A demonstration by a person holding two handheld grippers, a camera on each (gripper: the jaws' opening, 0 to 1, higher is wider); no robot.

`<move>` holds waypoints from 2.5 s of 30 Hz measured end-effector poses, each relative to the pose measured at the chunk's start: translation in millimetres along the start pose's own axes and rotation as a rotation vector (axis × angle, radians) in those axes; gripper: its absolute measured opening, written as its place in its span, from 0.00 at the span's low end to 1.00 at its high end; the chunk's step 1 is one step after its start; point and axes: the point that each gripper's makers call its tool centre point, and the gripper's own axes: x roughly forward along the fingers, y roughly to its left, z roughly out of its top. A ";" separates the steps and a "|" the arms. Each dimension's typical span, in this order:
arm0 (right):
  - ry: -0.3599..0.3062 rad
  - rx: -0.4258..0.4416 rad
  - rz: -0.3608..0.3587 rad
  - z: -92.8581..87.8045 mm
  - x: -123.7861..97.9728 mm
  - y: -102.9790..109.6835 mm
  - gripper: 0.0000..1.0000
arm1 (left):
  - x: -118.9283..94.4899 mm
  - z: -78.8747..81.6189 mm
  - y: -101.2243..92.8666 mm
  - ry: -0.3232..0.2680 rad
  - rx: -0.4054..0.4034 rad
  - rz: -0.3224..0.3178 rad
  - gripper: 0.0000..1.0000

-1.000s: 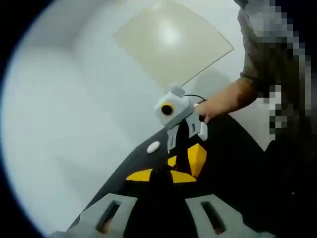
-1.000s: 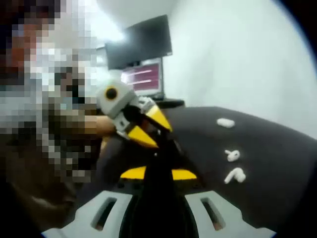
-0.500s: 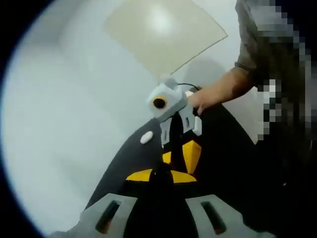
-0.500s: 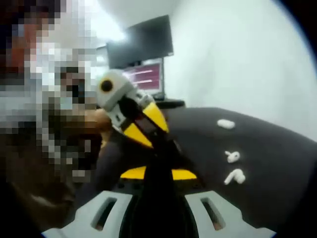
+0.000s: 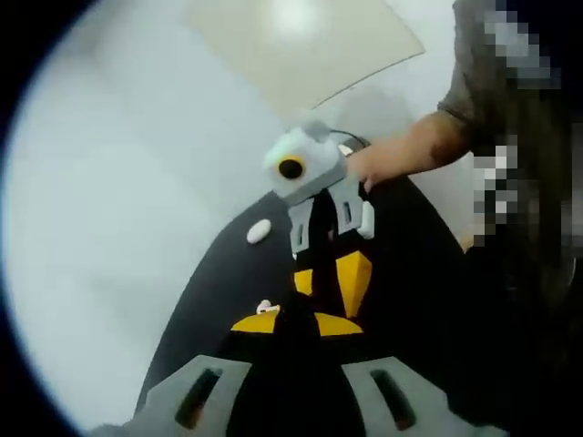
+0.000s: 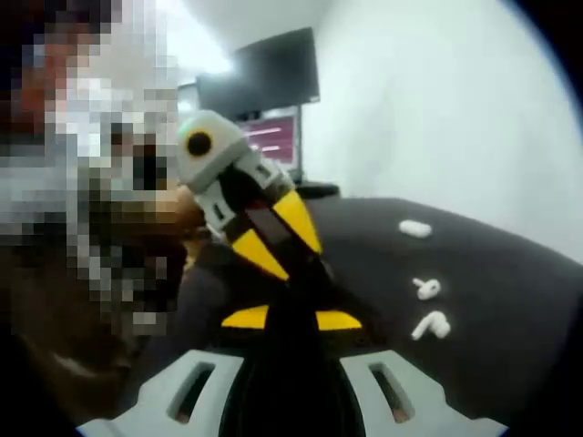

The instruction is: Pick up three earphones and place each one into its charging case using tactile feedback, ensure that each earphone is properly inserted and securely positioned inside the case.

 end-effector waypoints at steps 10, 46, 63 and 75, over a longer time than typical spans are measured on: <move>-0.001 0.001 0.000 -0.2 0.0 -0.5 0.18 | -5.5 -2.6 -0.1 -0.018 0.002 0.000 0.11; 0.003 -0.011 -0.006 -0.4 0.5 -1.0 0.18 | -20.1 8.6 12.3 -0.029 0.157 -0.089 0.09; 0.003 -0.019 -0.005 -0.3 0.2 0.2 0.18 | -4.2 0.3 -6.7 0.012 0.162 -0.145 0.09; 0.005 -0.022 -0.004 0.2 -0.6 2.8 0.18 | -9.9 5.8 -1.4 -0.048 0.073 -0.156 0.18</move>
